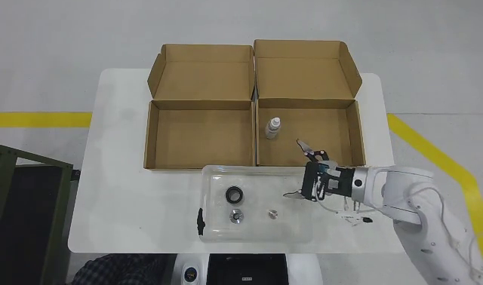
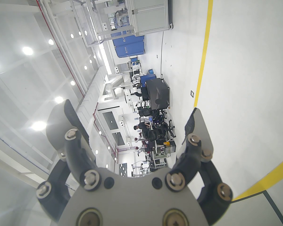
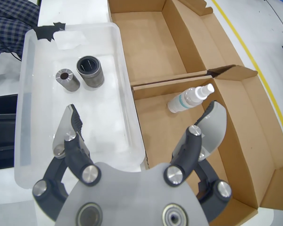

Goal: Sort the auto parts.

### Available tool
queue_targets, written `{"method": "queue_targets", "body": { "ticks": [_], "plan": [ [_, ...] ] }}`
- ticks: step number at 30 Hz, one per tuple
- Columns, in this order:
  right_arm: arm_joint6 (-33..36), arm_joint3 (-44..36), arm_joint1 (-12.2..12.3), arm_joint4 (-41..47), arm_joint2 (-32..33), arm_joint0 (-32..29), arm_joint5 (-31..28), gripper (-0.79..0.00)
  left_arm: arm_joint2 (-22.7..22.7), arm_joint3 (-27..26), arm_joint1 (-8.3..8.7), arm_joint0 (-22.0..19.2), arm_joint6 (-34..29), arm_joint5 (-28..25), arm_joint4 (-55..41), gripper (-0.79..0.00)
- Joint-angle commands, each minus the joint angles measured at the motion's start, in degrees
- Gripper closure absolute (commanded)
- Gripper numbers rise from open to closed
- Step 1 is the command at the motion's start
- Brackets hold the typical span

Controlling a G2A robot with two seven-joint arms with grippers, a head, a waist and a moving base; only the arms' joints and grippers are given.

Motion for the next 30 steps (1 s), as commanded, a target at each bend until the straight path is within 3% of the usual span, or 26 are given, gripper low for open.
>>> {"method": "queue_targets", "body": {
  "ticks": [1,9,30],
  "plan": [
    [-0.31,-0.74,0.28,-0.61,0.29,-0.64,-2.5,-0.785,0.0,0.0,0.0,0.0,0.0,0.0,0.0,-0.785],
    [2.88,-5.58,2.89,-0.95,-4.55,-1.05,-2.5,-0.785,0.0,0.0,0.0,0.0,0.0,0.0,0.0,-0.785],
    [13.51,-1.74,6.64,2.92,-20.41,8.04,-2.5,-0.785,0.0,0.0,0.0,0.0,0.0,0.0,0.0,-0.785]
  ]
}}
